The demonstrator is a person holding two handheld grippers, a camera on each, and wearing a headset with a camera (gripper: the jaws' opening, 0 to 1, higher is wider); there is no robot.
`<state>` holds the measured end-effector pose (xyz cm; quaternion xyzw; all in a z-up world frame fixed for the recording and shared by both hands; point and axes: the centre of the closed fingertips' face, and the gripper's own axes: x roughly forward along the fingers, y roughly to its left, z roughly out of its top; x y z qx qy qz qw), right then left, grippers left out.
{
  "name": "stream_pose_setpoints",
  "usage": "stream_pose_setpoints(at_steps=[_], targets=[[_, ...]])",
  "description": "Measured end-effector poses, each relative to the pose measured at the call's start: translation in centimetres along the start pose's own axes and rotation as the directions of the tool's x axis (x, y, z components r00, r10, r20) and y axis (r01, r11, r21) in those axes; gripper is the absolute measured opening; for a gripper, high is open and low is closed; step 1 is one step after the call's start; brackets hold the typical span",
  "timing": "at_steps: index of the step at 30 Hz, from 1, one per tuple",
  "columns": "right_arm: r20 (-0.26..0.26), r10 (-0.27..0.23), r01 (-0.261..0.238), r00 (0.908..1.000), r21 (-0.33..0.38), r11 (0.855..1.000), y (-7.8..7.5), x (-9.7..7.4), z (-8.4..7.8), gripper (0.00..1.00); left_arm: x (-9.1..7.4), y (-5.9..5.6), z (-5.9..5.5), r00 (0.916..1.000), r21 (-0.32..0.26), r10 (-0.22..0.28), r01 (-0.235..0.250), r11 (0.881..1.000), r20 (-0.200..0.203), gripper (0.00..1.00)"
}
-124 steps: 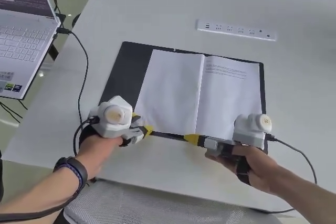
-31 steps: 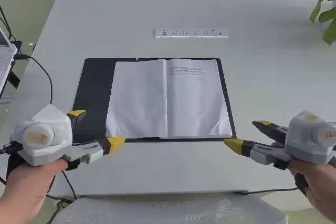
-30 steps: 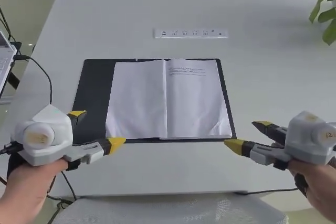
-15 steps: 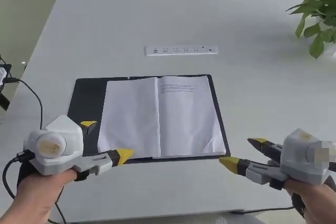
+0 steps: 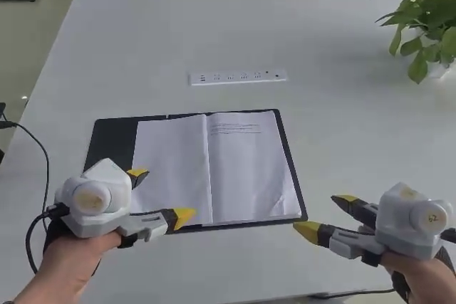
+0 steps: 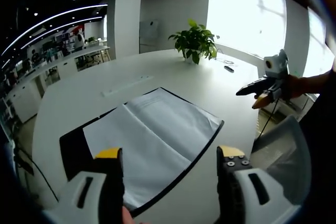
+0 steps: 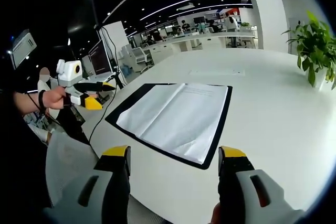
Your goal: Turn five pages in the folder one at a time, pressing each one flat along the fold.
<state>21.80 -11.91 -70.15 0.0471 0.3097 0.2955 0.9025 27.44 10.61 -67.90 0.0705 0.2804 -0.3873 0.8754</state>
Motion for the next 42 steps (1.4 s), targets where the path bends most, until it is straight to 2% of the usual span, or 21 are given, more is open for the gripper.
stream_pose_setpoints(at_steps=[4,9,15,25,36,42], targets=[[0.012,-0.003,0.003,0.9999,0.004,1.0,-0.1,-0.1,0.2,0.66,1.0,-0.2,0.4,0.9999,0.002,-0.012,0.012,1.0,0.012,0.72],[0.015,-0.006,0.006,0.9999,0.003,1.0,-0.1,-0.3,0.2,0.66,2.0,-1.1,1.1,0.9994,0.012,-0.032,0.031,0.999,0.017,0.72],[-0.003,-0.012,0.012,0.9999,-0.006,1.0,-0.3,-0.4,-0.3,0.66,3.3,-1.9,1.5,0.998,0.032,-0.062,0.061,0.998,0.011,0.72],[-0.007,-0.018,0.018,0.9998,0.006,1.0,-0.5,-0.7,-0.6,0.66,7.2,-3.7,2.4,0.9932,0.056,-0.116,0.116,0.992,-0.003,0.72],[0.006,-0.021,0.021,0.9998,0.027,0.999,-1.1,-0.9,-0.3,0.66,11.4,-5.9,2.5,0.9845,0.071,-0.171,0.174,0.982,-0.036,0.7],[0.01,-0.021,0.021,0.9997,0.039,0.999,-1.2,-1.0,-0.4,0.66,13.7,-7.0,1.8,0.9807,0.088,-0.185,0.19,0.978,-0.062,0.7]])
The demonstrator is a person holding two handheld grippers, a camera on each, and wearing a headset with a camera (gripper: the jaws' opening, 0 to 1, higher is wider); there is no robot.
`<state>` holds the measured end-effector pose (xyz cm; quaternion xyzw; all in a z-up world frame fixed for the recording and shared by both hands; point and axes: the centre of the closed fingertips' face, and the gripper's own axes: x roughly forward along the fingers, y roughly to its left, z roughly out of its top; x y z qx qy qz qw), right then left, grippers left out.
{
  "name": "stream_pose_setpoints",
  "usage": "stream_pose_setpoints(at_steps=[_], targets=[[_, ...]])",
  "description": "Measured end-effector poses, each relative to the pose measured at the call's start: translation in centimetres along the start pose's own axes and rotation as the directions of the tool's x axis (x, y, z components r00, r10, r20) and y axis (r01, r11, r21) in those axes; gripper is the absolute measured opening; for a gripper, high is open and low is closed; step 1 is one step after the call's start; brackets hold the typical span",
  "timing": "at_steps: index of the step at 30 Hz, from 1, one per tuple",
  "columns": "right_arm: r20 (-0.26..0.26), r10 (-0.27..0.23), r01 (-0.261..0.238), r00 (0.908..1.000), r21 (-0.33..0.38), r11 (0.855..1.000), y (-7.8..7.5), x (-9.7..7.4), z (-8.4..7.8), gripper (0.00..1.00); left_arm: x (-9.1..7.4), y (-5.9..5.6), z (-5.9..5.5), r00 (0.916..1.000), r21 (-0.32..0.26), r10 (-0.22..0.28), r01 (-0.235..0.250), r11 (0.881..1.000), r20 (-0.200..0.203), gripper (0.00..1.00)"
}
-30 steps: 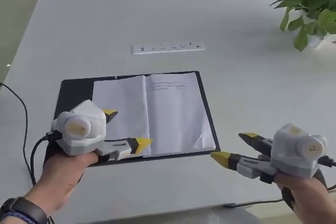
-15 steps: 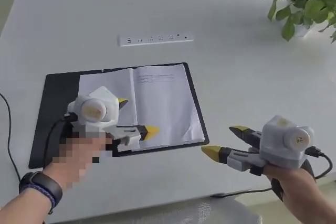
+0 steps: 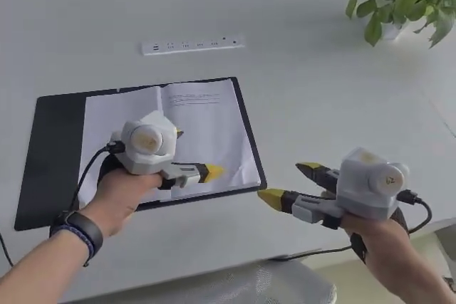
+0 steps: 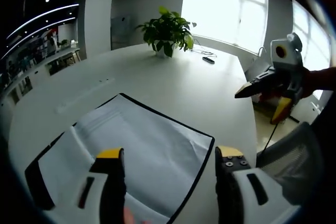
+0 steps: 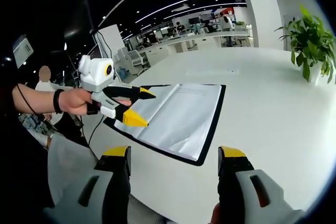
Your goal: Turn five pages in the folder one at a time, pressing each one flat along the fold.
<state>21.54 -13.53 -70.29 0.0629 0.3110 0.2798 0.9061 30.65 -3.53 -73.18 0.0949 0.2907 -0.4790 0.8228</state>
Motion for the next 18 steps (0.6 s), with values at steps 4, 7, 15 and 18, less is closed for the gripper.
stream_pose_setpoints(at_steps=[4,7,15,18], targets=[[-0.008,0.002,-0.002,1.0,0.001,1.0,0.0,-0.1,-0.4,0.66,1.7,-0.5,-0.2,0.9999,-0.008,-0.01,0.01,1.0,-0.008,0.69],[-0.014,-0.002,0.002,0.9999,0.012,1.0,-0.2,-0.2,-0.7,0.66,3.1,-1.3,-0.6,0.9992,0.015,-0.025,0.026,1.0,-0.029,0.69],[-0.036,-0.003,0.004,0.9993,0.022,1.0,-0.5,-0.3,-1.6,0.65,6.7,-2.5,-1.4,0.9976,0.021,-0.038,0.039,0.999,-0.058,0.68],[-0.037,-0.002,0.003,0.9993,0.026,1.0,-0.5,-0.4,-1.7,0.65,7.6,-2.9,-2.1,0.9965,0.027,-0.036,0.038,0.999,-0.076,0.7]])
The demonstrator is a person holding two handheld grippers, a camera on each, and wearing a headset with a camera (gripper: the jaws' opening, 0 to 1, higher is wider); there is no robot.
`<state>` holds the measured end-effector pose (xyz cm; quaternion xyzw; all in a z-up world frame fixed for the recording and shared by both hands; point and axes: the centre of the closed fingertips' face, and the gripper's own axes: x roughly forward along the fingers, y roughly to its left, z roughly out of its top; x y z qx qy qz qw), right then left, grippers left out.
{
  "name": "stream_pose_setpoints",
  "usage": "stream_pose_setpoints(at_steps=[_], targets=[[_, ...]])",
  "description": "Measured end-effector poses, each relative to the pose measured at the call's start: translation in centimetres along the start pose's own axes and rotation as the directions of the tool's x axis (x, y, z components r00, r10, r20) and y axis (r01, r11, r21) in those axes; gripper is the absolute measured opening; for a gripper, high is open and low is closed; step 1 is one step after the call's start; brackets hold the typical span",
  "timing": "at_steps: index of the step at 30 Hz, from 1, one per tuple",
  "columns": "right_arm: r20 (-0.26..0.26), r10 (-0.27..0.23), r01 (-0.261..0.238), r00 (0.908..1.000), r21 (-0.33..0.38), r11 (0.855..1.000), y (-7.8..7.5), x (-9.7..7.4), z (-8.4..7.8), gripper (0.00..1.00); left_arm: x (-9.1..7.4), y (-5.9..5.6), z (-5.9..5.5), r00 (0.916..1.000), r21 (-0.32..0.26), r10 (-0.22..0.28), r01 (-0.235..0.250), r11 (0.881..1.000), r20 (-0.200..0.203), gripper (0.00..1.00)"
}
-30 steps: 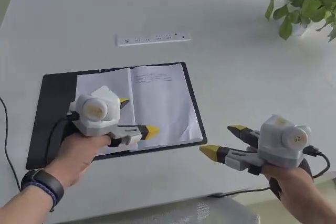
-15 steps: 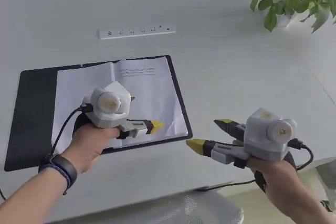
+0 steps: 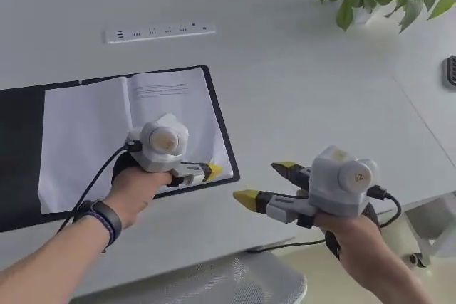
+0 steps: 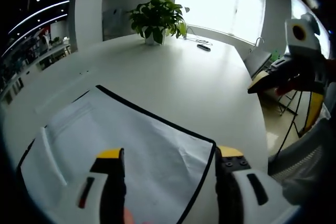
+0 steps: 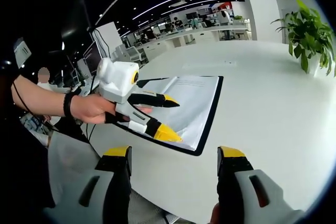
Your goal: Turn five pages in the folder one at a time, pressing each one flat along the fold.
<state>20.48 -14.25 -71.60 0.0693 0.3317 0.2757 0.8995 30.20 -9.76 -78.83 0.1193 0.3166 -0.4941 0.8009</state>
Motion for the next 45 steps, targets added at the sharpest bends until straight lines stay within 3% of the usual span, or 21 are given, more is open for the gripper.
stream_pose_setpoints(at_steps=[9,12,34,45], targets=[[0.0,-0.002,0.002,1.0,0.018,1.0,-0.7,-0.1,-0.2,0.64,1.3,0.1,-0.8,0.9987,-0.009,0.042,-0.042,0.999,-0.028,0.7],[0.001,-0.002,0.002,1.0,0.023,1.0,-0.9,-0.1,-0.2,0.64,1.5,0.3,-1.6,0.9962,0.071,0.065,-0.061,0.996,-0.057,0.69],[0.007,0.032,-0.032,0.9995,0.038,0.999,-1.2,1.4,0.5,0.61,1.2,0.7,-1.4,0.9981,0.033,0.058,-0.058,0.998,-0.018,0.62],[0.024,0.071,-0.072,0.9972,0.05,0.996,-1.6,4.3,2.1,0.6,1.0,0.6,-1.3,0.9991,0.021,0.041,-0.04,0.999,-0.013,0.61]])
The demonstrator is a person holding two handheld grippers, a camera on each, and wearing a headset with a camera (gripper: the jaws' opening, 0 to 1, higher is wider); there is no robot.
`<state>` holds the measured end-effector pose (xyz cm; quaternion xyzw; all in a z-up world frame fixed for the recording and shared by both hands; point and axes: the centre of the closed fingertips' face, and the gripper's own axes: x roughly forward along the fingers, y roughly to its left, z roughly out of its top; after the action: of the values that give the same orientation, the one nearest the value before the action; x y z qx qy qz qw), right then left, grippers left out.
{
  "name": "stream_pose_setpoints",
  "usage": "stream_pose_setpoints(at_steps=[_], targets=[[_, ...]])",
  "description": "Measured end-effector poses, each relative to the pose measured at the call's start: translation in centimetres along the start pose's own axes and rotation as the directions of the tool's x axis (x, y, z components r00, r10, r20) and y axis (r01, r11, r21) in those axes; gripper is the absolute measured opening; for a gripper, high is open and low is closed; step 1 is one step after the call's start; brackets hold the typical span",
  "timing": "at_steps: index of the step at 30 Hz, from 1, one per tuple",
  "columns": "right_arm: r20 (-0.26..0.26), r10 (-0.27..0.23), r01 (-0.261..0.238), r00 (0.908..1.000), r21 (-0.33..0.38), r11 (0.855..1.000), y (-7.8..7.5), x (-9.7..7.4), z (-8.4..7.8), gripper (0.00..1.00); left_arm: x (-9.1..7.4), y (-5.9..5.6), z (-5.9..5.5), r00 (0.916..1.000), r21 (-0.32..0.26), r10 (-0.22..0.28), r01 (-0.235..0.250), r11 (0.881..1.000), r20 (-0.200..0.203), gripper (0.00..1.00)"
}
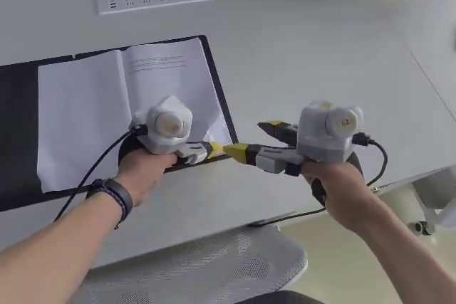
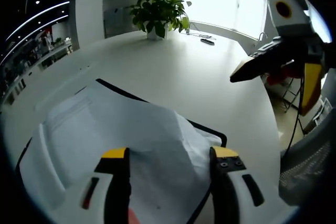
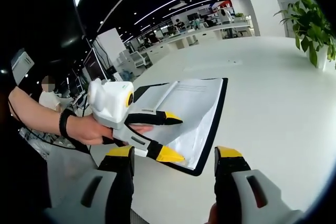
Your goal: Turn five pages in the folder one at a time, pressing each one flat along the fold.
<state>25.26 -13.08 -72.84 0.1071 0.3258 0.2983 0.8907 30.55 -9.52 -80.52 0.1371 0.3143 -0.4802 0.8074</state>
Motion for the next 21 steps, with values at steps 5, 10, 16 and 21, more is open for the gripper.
stream_pose_setpoints(at_steps=[5,10,16,21], targets=[[0.004,0.029,-0.029,0.9996,0.006,1.0,0.0,1.4,0.5,0.59,-0.2,0.0,0.2,1.0,-0.005,0.0,0.0,1.0,0.001,0.59],[-0.002,0.042,-0.042,0.9991,0.016,0.999,-0.4,2.6,0.8,0.58,-0.4,-0.1,0.2,0.9999,0.02,0.01,-0.01,1.0,-0.002,0.57],[0.004,0.054,-0.054,0.9985,0.039,0.998,-0.6,3.4,0.9,0.57,-0.5,0.1,0.3,0.9996,0.023,0.023,-0.024,0.999,0.016,0.56],[0.003,0.062,-0.062,0.9981,0.044,0.997,-0.8,4.0,1.0,0.57,-0.6,0.7,0.5,0.9994,0.003,0.028,-0.028,1.0,0.023,0.5]])
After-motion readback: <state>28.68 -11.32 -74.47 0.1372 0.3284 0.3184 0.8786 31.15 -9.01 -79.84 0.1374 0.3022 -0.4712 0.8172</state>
